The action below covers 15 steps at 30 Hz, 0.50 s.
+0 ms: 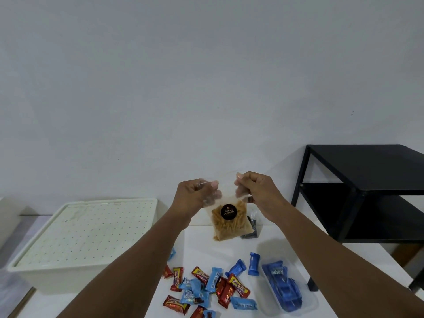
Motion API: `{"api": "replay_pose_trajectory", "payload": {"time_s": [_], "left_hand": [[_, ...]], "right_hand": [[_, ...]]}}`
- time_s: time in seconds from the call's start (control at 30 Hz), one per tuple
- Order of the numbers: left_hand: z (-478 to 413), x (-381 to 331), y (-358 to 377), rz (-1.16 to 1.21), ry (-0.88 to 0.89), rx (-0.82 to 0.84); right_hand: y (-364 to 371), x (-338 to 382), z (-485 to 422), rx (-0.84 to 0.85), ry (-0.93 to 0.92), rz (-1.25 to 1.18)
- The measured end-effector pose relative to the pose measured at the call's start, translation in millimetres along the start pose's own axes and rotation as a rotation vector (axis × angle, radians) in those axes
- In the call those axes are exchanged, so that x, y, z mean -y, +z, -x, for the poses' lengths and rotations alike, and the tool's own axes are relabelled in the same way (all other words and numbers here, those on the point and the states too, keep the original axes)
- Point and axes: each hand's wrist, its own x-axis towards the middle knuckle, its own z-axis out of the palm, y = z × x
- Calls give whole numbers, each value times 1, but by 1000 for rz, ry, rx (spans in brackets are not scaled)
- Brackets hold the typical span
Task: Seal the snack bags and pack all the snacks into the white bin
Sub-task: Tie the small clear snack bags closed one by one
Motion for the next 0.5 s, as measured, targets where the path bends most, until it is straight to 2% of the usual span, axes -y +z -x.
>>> {"api": "replay_pose_trajectory", "payload": {"time_s": [0.17, 0.4, 0.5], "left_hand": [[4, -3, 1, 78, -108, 53], [5, 1, 2, -38, -3, 66], [8, 0, 2, -59, -28, 90]], "right_hand": [[-6, 3, -1, 1, -15, -27], [-9, -6, -1, 34, -10, -15], [-13, -7, -3, -3, -63, 39]]}}
